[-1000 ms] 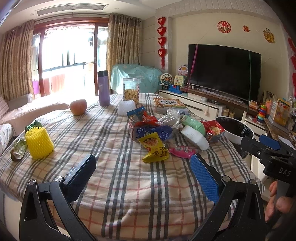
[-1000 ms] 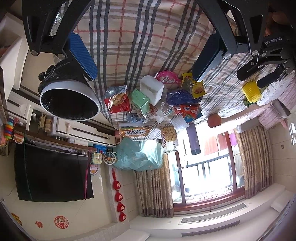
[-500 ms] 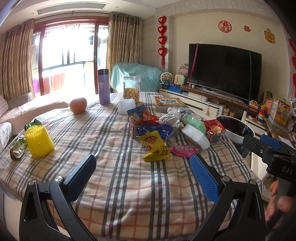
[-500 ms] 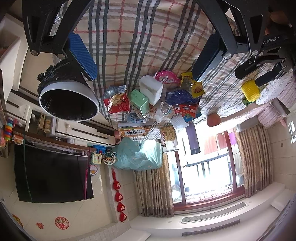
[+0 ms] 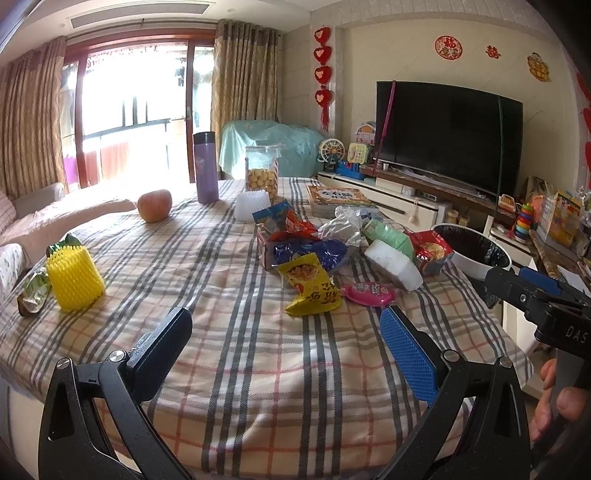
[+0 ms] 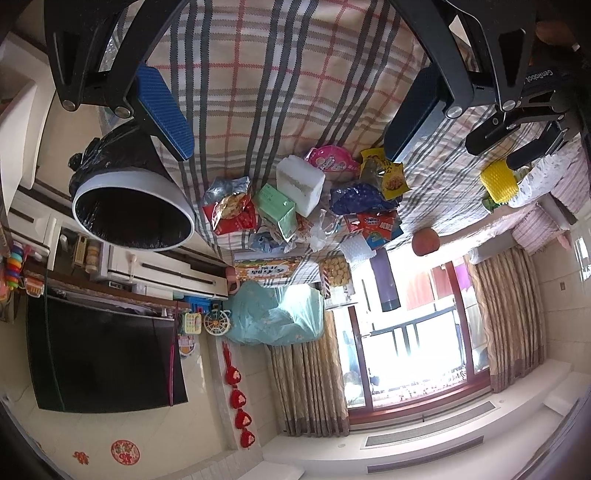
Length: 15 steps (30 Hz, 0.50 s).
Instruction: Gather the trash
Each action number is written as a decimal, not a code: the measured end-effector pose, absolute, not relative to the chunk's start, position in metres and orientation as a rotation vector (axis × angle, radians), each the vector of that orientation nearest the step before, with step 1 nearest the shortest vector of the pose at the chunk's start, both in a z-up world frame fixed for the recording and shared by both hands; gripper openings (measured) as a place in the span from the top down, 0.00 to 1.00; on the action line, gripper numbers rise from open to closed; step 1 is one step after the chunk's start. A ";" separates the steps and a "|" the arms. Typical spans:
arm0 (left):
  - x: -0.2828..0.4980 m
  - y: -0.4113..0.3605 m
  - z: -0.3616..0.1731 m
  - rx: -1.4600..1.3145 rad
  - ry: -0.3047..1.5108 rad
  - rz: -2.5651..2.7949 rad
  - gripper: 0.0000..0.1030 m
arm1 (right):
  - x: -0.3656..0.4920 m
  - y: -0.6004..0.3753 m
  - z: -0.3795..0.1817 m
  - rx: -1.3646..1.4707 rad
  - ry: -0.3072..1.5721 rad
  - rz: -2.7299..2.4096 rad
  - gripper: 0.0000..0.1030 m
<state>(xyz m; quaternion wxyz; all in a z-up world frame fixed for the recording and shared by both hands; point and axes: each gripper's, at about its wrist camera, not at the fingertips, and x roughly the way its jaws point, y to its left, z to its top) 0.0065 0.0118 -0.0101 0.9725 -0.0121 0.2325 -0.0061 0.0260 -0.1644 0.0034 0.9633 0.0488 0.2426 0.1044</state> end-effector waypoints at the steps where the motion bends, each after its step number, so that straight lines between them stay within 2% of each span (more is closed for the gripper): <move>1: 0.007 0.012 -0.011 -0.025 0.473 -0.012 0.00 | 0.028 -0.165 0.001 0.102 0.496 0.213 0.00; 15: 0.040 0.019 -0.030 -0.048 0.569 -0.016 0.00 | 0.055 -0.167 -0.017 0.142 0.568 0.247 0.00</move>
